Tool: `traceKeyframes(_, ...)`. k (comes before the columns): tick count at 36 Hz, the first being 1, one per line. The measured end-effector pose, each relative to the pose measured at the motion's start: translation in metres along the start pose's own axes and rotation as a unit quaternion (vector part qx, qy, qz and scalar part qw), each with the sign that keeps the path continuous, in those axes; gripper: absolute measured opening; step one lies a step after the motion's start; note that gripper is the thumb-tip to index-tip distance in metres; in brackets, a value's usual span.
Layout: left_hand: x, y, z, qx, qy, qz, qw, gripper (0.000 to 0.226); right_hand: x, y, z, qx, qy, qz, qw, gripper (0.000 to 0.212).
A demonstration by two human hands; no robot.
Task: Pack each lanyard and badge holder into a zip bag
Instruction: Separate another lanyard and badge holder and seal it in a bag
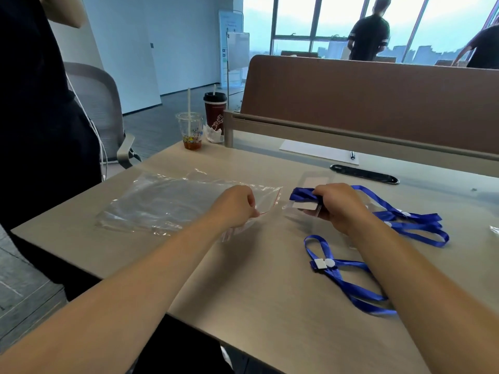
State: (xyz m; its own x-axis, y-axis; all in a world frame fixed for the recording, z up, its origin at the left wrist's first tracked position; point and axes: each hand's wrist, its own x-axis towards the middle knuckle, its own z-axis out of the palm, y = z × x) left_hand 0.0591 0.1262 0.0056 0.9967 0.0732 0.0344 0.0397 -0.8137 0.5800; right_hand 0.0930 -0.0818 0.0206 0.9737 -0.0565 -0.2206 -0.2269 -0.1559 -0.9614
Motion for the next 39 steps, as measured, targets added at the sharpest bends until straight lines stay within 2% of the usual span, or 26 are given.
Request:
traceKeyframes(5,-0.002,0.006,0.007,0.009,-0.011,0.0,1.0,0.019,-0.005,0.0,-0.007,0.094,0.002,0.013,0.996,0.012)
traceKeyframes(18,-0.003,0.019,0.009,-0.014,-0.044,0.002,0.999,0.017,-0.015,0.005,0.003,0.164,-0.024,0.049,0.985,0.007)
traceKeyframes(29,0.002,0.012,0.01,-0.098,-0.03,-0.001,0.995,0.016,-0.002,0.021,0.01,0.124,0.027,0.068,0.99,0.007)
traceKeyframes(35,0.001,0.013,0.011,-0.148,-0.071,-0.016,0.986,0.01,-0.002,0.022,0.009,-0.003,0.059,0.082,0.995,0.01)
traceKeyframes(39,0.002,0.012,0.011,-0.162,-0.089,-0.021,0.983,0.007,-0.003,0.023,0.009,0.028,0.045,0.099,0.994,0.01)
